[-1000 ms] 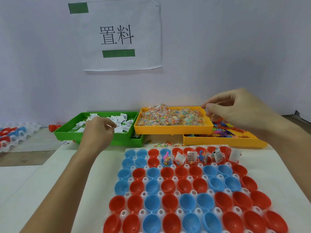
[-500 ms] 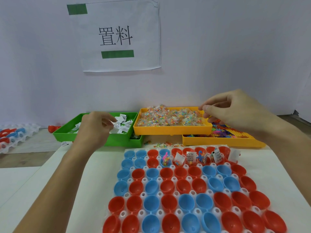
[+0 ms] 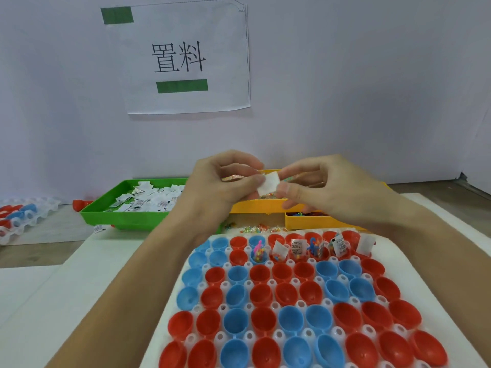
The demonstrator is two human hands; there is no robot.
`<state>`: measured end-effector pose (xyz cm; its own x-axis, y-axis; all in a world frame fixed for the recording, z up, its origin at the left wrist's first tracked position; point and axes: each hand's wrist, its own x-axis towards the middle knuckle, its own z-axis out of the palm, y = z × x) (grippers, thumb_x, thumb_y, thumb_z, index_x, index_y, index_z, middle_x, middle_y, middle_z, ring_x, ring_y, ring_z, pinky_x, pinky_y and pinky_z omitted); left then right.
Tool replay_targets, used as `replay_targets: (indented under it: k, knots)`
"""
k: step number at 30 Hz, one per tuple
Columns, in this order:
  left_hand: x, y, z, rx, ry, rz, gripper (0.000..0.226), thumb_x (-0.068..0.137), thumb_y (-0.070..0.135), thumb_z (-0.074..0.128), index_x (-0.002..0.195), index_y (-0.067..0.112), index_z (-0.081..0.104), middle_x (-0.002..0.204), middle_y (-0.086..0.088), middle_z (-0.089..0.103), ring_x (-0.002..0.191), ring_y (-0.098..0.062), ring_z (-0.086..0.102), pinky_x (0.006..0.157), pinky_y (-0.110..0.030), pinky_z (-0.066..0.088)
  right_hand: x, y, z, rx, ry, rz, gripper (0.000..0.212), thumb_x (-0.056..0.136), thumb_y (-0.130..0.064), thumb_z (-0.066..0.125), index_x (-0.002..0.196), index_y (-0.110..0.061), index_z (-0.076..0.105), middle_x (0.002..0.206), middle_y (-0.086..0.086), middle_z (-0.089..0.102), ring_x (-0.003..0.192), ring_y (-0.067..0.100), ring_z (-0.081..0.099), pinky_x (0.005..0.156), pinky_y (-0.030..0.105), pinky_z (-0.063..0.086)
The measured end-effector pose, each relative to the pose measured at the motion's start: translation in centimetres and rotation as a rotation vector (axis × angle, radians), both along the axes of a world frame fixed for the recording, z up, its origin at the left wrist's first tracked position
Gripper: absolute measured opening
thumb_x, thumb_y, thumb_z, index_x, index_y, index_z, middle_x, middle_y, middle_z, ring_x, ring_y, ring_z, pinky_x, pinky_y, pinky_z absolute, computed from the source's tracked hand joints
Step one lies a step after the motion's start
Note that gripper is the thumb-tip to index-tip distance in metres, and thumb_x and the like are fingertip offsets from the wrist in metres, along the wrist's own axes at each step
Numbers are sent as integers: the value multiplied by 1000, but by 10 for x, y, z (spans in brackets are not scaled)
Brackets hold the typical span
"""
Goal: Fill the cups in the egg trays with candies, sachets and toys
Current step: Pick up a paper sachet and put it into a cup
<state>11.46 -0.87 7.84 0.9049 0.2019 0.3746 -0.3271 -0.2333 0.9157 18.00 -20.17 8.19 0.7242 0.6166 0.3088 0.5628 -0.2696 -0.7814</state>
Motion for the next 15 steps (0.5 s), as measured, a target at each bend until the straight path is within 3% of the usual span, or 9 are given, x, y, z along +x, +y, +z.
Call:
replay_targets:
  k: [3,8,13,15]
  knots:
    - [-3,-13,2,95,-40,-53,14,84,1,74,84,15,71,84,-10,71,67,-14,67,71,-26,58,-2,2,1,93,-2,11,17,85,-38,71,96,-25,74,84,-10,77,77,7,75,68,19,59]
    - [-4,-10,3,169,0,-25,12,83,0,74,84,11,69,79,-5,70,65,-13,67,64,-19,54,1,2,0,81,-4,-35,7,89,-21,73,94,-18,76,79,-7,77,73,8,74,69,18,59]
    - [-2,4,-1,445,171,-48,6,83,9,76,83,13,72,82,-6,74,80,-23,72,81,-39,60,2,9,-10,-74,-111,-72,7,87,-19,76,92,-23,78,77,-12,76,72,-1,71,69,13,55]
    - [-2,7,-3,503,220,-78,7,82,17,78,86,16,73,81,-3,75,78,-22,72,79,-36,60,1,10,-12,-111,-138,-82,7,86,-20,77,88,-27,76,75,-14,75,71,-3,70,70,15,56]
